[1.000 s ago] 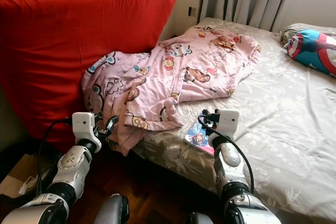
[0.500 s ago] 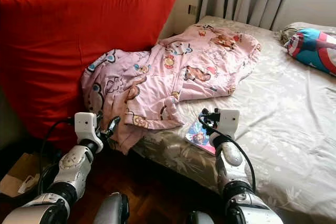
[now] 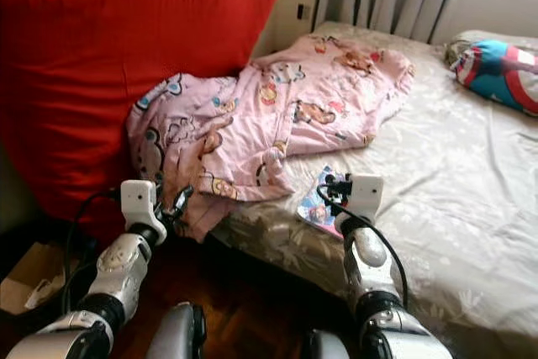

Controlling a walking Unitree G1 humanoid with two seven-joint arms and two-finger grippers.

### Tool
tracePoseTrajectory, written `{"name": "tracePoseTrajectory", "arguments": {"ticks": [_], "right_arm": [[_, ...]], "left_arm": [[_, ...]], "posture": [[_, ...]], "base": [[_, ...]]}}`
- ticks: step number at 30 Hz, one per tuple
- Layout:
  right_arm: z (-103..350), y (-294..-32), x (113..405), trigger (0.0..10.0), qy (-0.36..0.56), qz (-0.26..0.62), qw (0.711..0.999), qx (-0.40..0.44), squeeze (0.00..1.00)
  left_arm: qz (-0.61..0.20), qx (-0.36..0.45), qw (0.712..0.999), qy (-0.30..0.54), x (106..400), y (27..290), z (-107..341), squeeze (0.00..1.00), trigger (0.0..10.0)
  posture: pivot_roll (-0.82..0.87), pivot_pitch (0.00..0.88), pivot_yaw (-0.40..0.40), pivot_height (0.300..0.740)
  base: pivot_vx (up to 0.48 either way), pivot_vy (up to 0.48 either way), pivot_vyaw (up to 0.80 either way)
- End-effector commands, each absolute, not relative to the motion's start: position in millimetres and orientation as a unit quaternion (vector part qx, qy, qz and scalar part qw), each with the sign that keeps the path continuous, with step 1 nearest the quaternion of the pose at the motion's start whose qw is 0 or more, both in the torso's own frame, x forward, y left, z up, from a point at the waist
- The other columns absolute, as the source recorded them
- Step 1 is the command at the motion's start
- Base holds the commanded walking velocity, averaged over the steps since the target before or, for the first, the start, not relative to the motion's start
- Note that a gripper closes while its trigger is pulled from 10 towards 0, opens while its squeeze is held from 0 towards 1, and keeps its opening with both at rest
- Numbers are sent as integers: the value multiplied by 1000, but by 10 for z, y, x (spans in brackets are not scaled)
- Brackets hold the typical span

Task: Clean up the room

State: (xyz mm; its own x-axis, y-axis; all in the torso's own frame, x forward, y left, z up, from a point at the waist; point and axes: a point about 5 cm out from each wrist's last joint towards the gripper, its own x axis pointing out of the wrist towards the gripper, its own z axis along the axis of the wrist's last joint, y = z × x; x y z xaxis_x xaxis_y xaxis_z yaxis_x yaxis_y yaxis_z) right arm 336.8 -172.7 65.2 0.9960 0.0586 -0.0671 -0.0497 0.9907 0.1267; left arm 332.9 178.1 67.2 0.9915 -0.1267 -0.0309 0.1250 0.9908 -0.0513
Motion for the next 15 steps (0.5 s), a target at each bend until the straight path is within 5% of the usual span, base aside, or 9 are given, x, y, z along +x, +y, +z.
{"name": "tracePoseTrajectory", "arguments": {"ticks": [1, 15], "right_arm": [[625, -1712, 3350, 10000, 39, 32, 997, 58, 0], [632, -1698, 3368, 10000, 45, 32, 997, 51, 0]], "left_arm": [[-70, -11, 997, 13, 3328, 1761, 683, 0, 10000], [-62, -9, 998, 17, 3347, 1797, 697, 0, 10000]], "posture": [[-38, 0, -47, 581], [-32, 0, -47, 581]], "base": [[0, 0, 0], [0, 0, 0]]}}
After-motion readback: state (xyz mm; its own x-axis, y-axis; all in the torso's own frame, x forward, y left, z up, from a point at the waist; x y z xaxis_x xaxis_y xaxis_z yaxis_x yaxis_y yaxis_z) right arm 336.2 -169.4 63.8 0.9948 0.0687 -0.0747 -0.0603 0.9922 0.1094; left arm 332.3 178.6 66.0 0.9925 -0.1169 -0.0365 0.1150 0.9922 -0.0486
